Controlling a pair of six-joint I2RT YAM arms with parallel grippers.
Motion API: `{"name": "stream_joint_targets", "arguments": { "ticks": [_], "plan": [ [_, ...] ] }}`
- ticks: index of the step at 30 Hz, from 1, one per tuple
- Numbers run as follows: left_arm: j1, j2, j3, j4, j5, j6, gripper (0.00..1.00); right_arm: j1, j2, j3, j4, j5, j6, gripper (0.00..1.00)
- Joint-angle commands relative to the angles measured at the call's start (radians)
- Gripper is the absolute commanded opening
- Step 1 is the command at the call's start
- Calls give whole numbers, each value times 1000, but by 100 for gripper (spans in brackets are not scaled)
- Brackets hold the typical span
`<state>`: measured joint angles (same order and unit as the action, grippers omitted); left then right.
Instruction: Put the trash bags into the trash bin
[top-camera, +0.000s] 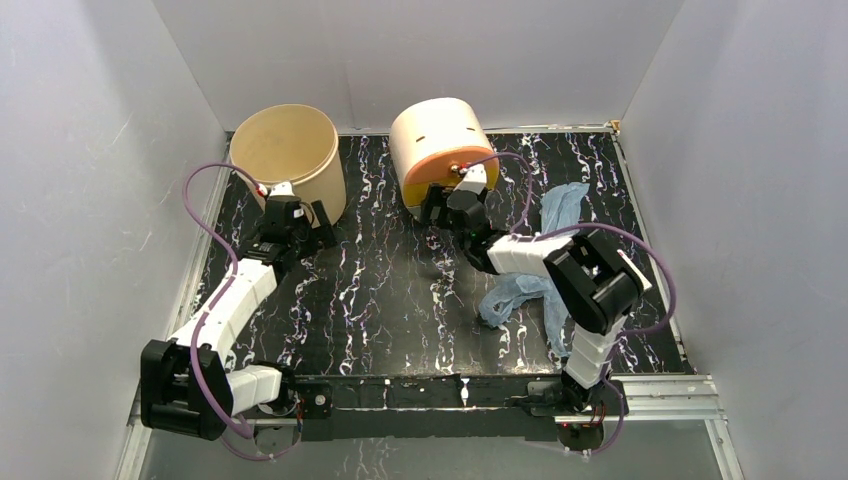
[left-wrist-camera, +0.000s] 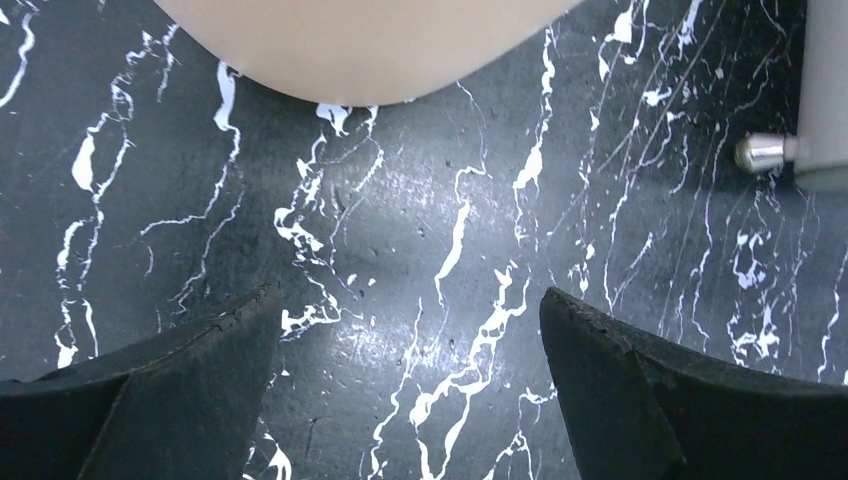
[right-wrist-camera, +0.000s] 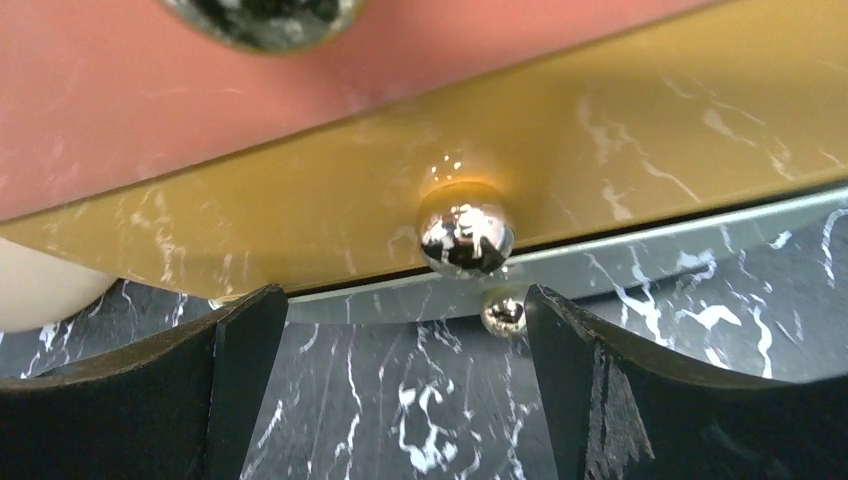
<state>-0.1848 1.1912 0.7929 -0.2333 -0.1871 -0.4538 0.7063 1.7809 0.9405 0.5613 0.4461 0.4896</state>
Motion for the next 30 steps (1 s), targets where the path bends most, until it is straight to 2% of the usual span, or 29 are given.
{"name": "stream_joint_targets", "arguments": {
  "ticks": [1,6,10,14,17,19,23,30],
  "plan": [
    [6,-45,-5,-47,97,13,98,-5,70,108,180,78,-3,99],
    [6,-102,-2,-111,201,33,98,-7,157,192,202,88,19,99],
    [7,-161,-12,-148,315,50,98,-22,212,294,100,94,-8,99],
    [5,-218,-42,-149,399,62,98,-52,239,317,81,59,-24,99],
    [5,-235,-54,-162,416,80,98,-66,235,306,68,24,-22,99],
    [5,-245,-60,-167,410,83,98,-86,239,344,-15,-58,-23,99],
    [5,-252,-79,-166,398,91,98,-111,266,447,-189,-117,-54,99],
    [6,-254,-107,-156,411,95,98,-116,271,476,-239,-145,-33,99]
  ]
}}
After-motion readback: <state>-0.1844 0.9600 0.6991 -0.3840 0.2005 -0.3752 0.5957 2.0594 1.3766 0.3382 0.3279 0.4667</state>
